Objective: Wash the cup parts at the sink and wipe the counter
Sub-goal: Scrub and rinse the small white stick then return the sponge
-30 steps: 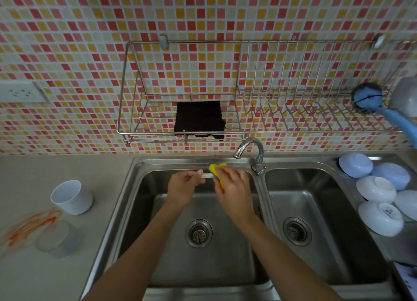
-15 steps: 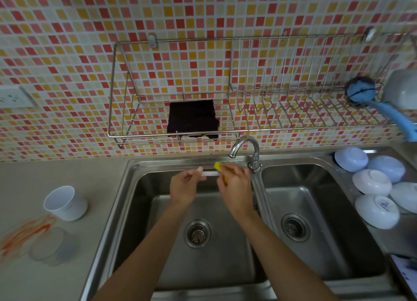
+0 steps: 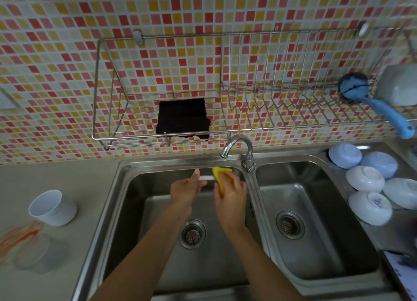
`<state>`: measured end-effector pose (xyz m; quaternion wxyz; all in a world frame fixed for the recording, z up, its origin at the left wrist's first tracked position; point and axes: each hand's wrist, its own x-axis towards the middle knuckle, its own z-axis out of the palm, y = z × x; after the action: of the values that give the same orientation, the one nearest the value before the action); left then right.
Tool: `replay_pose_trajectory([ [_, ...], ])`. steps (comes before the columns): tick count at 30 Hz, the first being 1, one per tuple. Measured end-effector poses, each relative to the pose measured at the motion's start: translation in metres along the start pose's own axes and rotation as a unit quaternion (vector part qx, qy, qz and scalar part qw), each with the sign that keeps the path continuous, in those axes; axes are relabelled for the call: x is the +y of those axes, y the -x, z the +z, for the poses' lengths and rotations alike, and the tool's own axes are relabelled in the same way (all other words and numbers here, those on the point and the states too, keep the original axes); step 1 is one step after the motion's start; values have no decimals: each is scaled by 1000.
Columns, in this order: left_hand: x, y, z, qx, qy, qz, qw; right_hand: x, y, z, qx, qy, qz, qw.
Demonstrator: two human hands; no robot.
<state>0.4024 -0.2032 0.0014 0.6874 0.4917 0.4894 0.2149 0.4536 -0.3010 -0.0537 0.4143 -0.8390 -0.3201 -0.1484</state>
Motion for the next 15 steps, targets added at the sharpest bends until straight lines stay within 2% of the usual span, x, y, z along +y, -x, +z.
replay_pose_trajectory([
  [4,-6,-11,-2,20,-94,78,992,4,2,-1,-25,-17,-19,999],
  [7,-7,-19,-4,-9,-221,168,961,42,-15,-1,8,-35,143,989],
  [9,-4,-19,-3,-47,-235,217,946,72,-34,0,8,-41,237,971],
  [11,-1,-19,0,-81,-233,249,937,86,-49,1,-33,-36,272,961],
  [15,-1,-27,6,-109,-238,261,929,101,-65,9,-99,-25,265,959],
])
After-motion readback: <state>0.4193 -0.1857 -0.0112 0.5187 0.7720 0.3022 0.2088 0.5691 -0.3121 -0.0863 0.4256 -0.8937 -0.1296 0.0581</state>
